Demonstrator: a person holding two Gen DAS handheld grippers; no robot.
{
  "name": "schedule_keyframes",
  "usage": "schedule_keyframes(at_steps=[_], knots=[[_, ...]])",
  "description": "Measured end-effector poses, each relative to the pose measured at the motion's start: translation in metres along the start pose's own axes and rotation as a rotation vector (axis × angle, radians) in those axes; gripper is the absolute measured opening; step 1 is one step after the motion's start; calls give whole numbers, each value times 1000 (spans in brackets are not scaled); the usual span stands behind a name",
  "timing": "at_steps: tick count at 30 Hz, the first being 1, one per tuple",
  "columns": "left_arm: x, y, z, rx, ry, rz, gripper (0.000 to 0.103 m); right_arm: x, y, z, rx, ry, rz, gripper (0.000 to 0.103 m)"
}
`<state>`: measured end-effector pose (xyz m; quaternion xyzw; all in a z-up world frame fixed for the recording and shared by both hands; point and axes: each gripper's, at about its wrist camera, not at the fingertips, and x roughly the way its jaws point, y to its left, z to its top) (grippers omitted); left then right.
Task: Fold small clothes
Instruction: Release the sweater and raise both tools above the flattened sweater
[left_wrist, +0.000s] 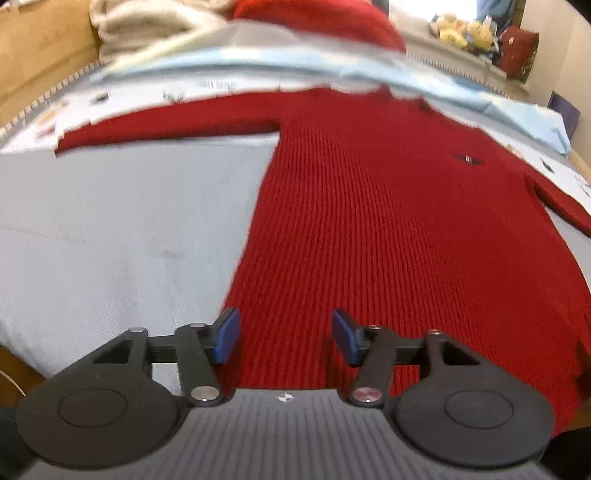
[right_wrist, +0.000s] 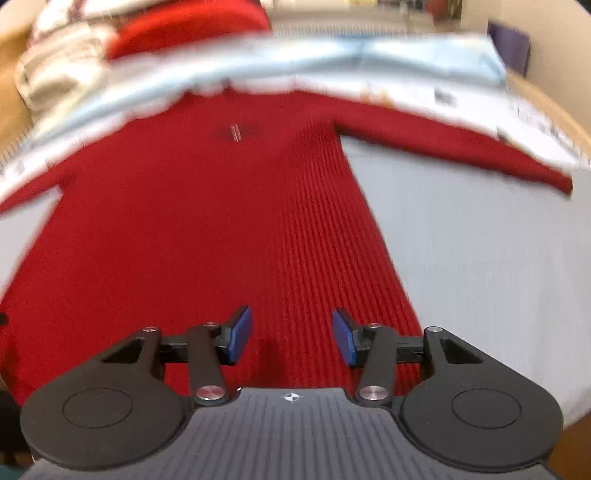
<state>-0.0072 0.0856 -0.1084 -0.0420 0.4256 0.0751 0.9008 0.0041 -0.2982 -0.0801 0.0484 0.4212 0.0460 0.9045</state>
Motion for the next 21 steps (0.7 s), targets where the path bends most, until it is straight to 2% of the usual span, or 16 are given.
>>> schedule_keyframes(at_steps=[4,11,14,18,21], knots=[[-6,-3,1,8,-61,23,71,-12,7,5,15,-124,16,62],[-25,-16,4,57,-210,91,75,-16,6,18,18,-216,31,63],[-36,-17,10,44,-230,100,76,-27,14,15,21,-256,26,63],[-66,-19,37,20,-244,85,76,-33,14,23,57,-265,55,63],[-97,-23,71,12,-316,89,76,-38,19,27,74,-277,76,63]])
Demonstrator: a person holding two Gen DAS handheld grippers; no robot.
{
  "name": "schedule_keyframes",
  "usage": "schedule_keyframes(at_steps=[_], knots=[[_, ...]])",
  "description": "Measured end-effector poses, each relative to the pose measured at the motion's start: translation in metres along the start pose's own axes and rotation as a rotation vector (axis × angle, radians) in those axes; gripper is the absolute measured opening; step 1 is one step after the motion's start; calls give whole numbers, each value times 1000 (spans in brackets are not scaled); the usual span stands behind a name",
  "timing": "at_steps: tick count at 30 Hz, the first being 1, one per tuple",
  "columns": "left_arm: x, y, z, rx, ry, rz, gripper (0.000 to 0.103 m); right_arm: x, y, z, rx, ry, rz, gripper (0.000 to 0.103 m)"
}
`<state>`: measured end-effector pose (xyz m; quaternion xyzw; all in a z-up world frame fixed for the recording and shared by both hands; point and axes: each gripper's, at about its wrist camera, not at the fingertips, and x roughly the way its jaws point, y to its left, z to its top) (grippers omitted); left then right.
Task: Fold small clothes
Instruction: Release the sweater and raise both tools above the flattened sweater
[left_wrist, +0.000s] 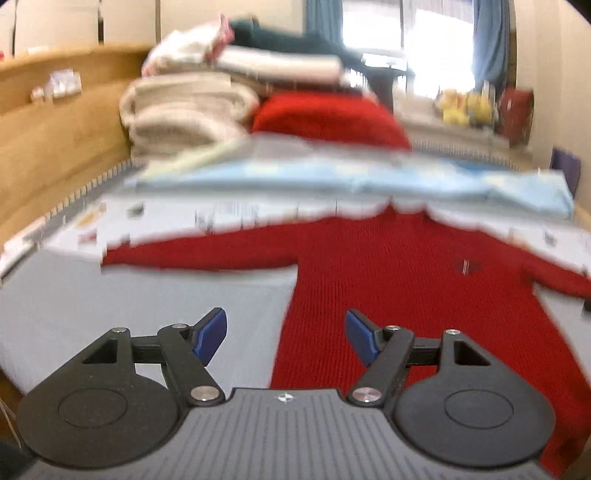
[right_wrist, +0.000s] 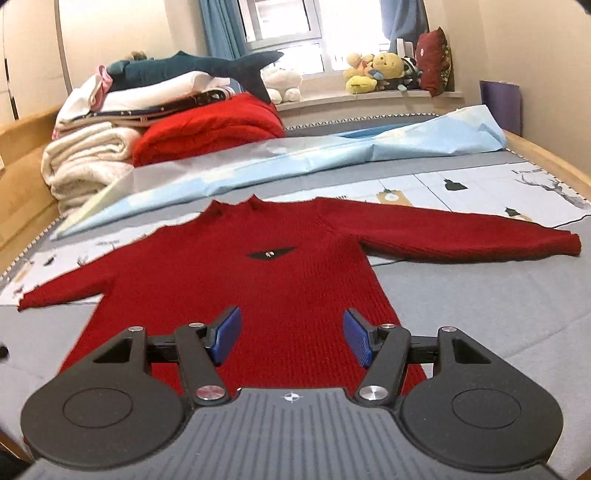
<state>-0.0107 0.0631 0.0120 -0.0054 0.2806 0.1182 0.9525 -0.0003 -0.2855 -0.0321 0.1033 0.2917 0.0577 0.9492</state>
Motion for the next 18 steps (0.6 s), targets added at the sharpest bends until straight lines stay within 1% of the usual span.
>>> schedule_keyframes(at_steps=[2,6,9,11,12,13,14,18], knots=[[-7,1,28,-11,-53,-13,76,0,4,4,-1,-9,3,63],[3,-1,74,-30,-84,-44,75,-4,11,11,-37,-40,-15,63],[23,-4,99,-5,-96,-84,64,-7,14,13,-58,-68,-52,63],[42,-2,114,16,-103,-102,48,-7,13,13,-53,-73,-65,63],[52,0,121,16,-101,-106,44,-7,12,13,-51,-71,-75,62],[65,3,129,9,-94,-108,35,-6,12,15,-47,-67,-87,62],[77,7,136,1,-84,-108,31,-7,11,17,-38,-69,-96,62],[130,23,162,-9,-59,-87,31,-12,9,28,13,-87,-102,62]])
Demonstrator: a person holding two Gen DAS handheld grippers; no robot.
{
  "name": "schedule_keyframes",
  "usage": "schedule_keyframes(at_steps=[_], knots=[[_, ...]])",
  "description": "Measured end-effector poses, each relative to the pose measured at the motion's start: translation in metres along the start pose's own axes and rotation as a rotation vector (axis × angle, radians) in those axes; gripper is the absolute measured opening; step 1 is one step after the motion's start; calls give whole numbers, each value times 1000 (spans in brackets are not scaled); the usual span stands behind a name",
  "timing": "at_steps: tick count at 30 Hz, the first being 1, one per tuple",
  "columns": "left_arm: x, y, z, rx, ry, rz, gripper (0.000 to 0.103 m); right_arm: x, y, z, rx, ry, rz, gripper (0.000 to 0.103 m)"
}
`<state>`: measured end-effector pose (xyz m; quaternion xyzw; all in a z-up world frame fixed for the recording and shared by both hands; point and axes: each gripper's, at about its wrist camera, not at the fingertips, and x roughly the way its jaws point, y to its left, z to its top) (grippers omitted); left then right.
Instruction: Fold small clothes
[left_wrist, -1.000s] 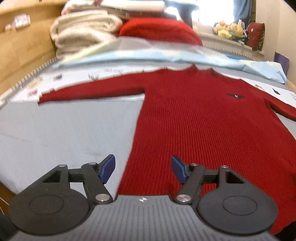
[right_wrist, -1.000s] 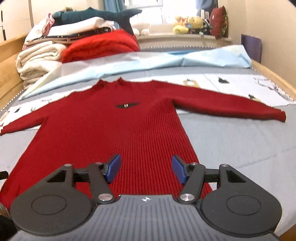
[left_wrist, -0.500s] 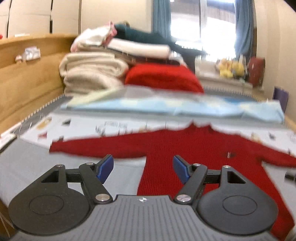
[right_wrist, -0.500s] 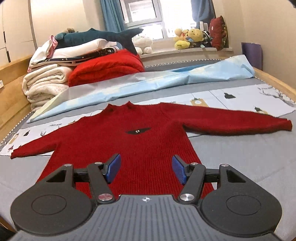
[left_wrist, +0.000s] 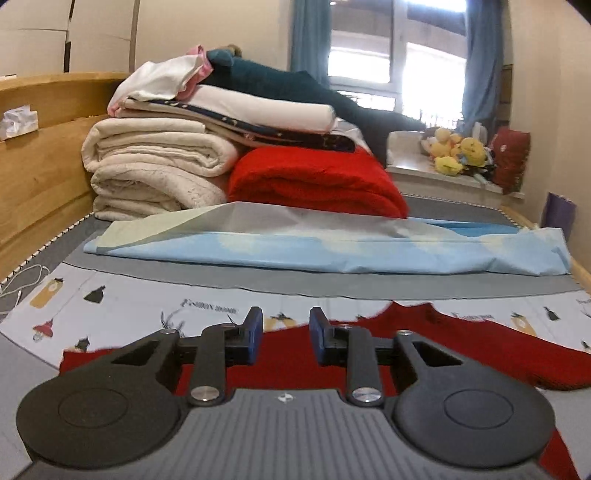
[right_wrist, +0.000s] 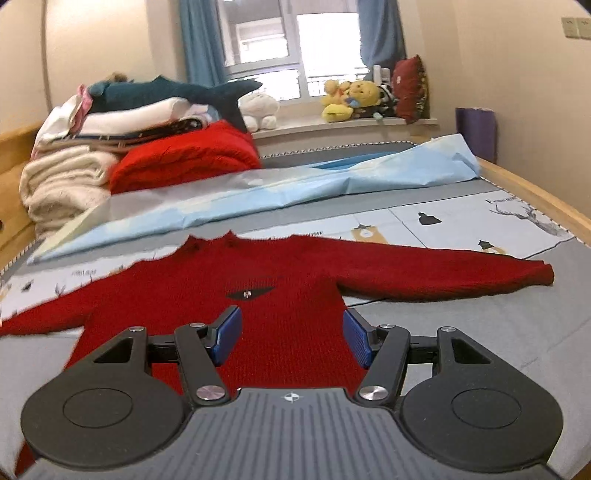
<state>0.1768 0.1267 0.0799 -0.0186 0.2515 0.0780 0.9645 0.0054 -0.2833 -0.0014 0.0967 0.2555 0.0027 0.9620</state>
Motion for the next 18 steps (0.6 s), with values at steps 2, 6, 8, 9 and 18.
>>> schedule_keyframes(at_steps=[2,6,8,9,18], knots=[[23,14,7,-26,19,1,31,-2,1,3,-5,-11,-5,62],[61,50,1,-77,64,29,31,-3,8,5,-89,-4,-22,59],[79,71,-12,-135,121,67,31,1,12,5,-118,28,-22,58],[90,81,-18,-162,168,84,31,5,14,7,-127,55,-14,54],[127,114,-30,-140,250,153,31,38,79,99,-196,50,88,54]])
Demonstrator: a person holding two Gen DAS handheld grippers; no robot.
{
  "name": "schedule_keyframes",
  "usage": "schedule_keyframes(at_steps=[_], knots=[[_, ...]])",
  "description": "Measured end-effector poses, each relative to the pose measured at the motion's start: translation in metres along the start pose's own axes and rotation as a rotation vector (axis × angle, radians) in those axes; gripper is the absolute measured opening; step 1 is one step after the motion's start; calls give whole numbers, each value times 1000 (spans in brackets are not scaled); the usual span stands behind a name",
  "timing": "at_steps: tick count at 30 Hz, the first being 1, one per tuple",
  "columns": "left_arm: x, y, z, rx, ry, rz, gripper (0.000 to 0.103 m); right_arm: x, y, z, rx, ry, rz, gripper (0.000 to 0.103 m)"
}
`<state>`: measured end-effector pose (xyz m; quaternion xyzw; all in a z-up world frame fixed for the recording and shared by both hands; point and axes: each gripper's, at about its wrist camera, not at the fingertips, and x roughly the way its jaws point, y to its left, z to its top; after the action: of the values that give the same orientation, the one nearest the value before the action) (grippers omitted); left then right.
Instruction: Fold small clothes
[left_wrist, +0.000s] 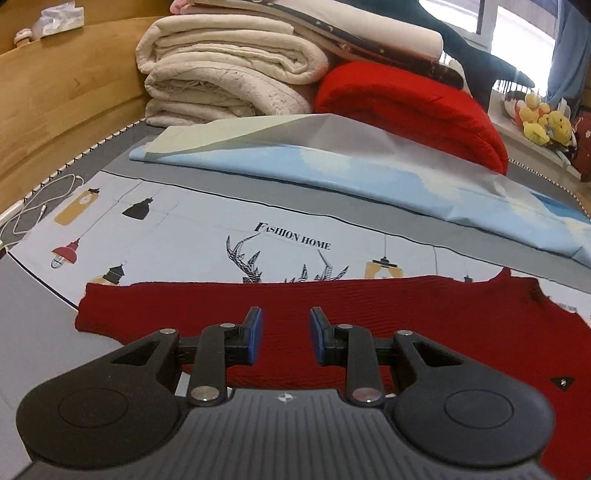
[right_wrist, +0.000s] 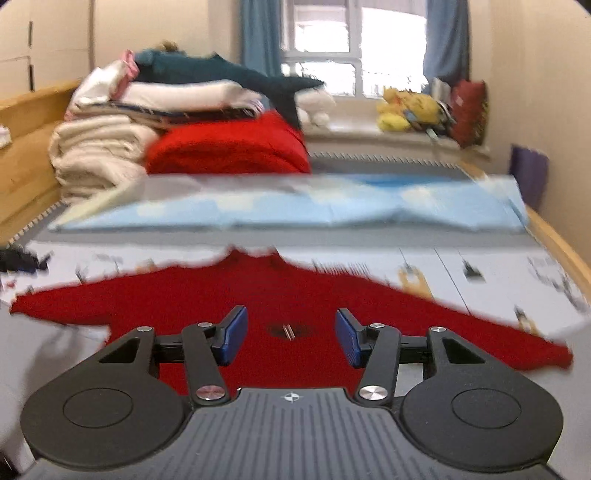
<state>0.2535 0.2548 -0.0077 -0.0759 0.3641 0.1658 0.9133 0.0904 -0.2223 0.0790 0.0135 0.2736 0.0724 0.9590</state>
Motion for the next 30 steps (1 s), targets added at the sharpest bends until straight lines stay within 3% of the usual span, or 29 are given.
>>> schedule_keyframes(at_steps=[4,8,12,17,19,24,30], knots=[[7,9,0,-3,4,5,31,28,15,43,1,-82,57,54],[14,15,-7,-6,15,34,31,61,19,45,9,-107,67,54],[28,22,-7,-1,32,72,31,94,21,30,46,27,52,51],[44,33,-4,-50,60,92,31,104,34,40,27,0,101,51],[51,43,-2,-110,82,85,31,107,41,41,-24,-21,83,51],[78,88,-5,-369,157,35,32,118,44,42,-53,-17,76,45],[113,140,-35,-667,267,9,34,119,36,42,-62,-17,61,45]])
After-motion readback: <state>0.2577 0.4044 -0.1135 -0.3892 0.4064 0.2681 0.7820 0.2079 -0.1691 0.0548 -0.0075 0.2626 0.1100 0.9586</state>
